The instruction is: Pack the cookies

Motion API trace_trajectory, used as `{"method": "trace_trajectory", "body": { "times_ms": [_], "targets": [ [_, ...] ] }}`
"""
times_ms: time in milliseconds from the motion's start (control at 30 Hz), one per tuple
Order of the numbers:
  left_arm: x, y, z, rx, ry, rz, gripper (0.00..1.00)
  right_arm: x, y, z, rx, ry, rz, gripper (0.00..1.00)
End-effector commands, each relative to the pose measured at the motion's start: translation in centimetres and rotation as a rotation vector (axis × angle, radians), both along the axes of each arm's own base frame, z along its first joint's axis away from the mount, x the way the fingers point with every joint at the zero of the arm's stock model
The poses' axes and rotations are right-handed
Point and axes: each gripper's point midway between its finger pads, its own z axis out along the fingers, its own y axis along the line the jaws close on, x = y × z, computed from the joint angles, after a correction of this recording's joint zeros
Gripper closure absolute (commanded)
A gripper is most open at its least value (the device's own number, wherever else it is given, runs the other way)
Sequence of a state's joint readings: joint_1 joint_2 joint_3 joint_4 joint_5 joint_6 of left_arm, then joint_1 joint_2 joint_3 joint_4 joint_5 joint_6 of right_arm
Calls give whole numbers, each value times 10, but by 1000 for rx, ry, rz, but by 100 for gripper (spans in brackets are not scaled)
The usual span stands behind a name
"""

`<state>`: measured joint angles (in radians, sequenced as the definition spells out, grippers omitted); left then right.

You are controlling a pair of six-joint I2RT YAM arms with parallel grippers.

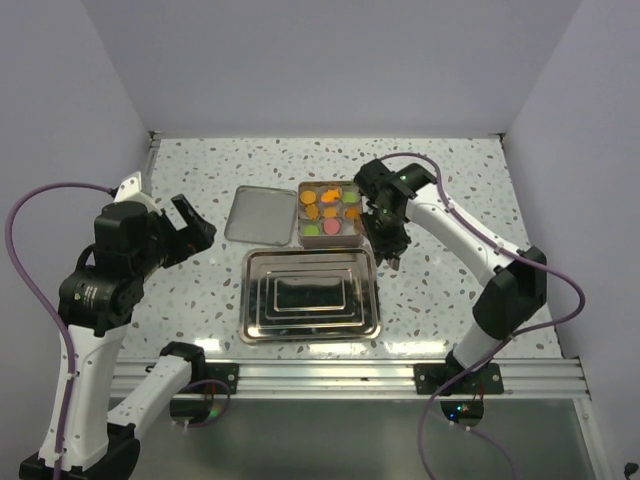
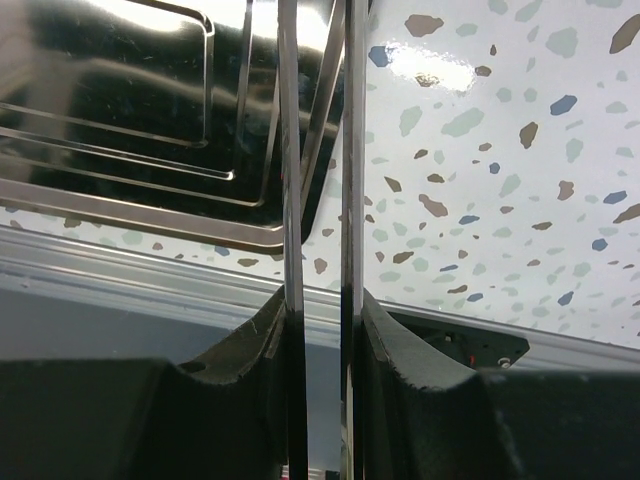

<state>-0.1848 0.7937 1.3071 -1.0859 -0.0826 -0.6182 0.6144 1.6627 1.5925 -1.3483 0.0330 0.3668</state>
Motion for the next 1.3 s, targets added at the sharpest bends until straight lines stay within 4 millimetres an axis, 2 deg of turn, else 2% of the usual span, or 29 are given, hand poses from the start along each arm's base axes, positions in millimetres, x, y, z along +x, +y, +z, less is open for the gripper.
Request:
{"method": "trace_trajectory", "body": {
  "times_ms": [0,200,533,767,1067,1267],
  "targets": [
    [1,0,9,-11,-24,13,0,-2,2,-4,3,33,31,89],
    [-2,2,7,-14,-21,21,0,6,6,-9,-2,32,43,85],
    [-5,3,6,-13,-19,30,0,11,3,-9,-17,30,52,61],
    [-5,4,4,-12,-15,33,0,13,-4,-1,-29,10,48,59],
    [-1,3,3,-11,-12,33,0,25,-13,33,-27,-74,22,57],
    [0,3,3,-11,-9,33,0,38,-31,50,-21,-146,-63,57]
  ]
}}
